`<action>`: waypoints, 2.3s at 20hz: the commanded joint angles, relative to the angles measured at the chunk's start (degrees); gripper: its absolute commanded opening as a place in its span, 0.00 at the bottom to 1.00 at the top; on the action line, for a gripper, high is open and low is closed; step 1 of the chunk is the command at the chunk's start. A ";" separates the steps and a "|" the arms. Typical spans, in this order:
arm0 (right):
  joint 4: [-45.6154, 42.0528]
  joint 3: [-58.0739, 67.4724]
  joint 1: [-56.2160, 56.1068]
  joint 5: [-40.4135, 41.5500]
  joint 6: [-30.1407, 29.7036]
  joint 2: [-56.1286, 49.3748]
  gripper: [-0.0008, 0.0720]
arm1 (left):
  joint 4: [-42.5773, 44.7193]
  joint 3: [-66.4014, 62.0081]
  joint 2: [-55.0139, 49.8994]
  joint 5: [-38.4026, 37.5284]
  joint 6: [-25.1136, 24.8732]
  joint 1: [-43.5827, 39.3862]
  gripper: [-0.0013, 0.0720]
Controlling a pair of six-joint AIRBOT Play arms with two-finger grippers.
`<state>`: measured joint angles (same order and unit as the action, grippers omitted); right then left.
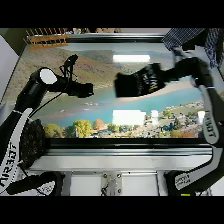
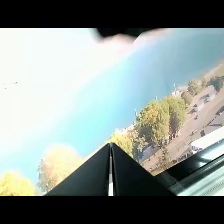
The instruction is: Fold the clothes and pants, and hang the long-sleeved shirts on hangers.
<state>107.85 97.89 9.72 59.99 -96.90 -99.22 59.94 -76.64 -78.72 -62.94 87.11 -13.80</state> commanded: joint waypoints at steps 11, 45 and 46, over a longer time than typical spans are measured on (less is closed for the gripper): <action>-24.72 -18.99 27.08 6.82 22.40 12.68 0.03 | -0.02 0.00 0.02 0.04 0.76 -0.02 0.03; -4.79 -30.10 -17.42 7.72 9.70 45.51 0.04 | -0.02 0.00 0.02 -2.38 0.74 -0.02 0.03; -4.76 -30.10 -17.42 7.72 9.70 45.51 0.04 | -0.02 0.00 0.02 -2.38 0.76 -0.02 0.03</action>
<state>102.87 67.81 -6.68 67.44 -87.07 -53.76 59.90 -76.64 -78.72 -65.34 87.94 -13.80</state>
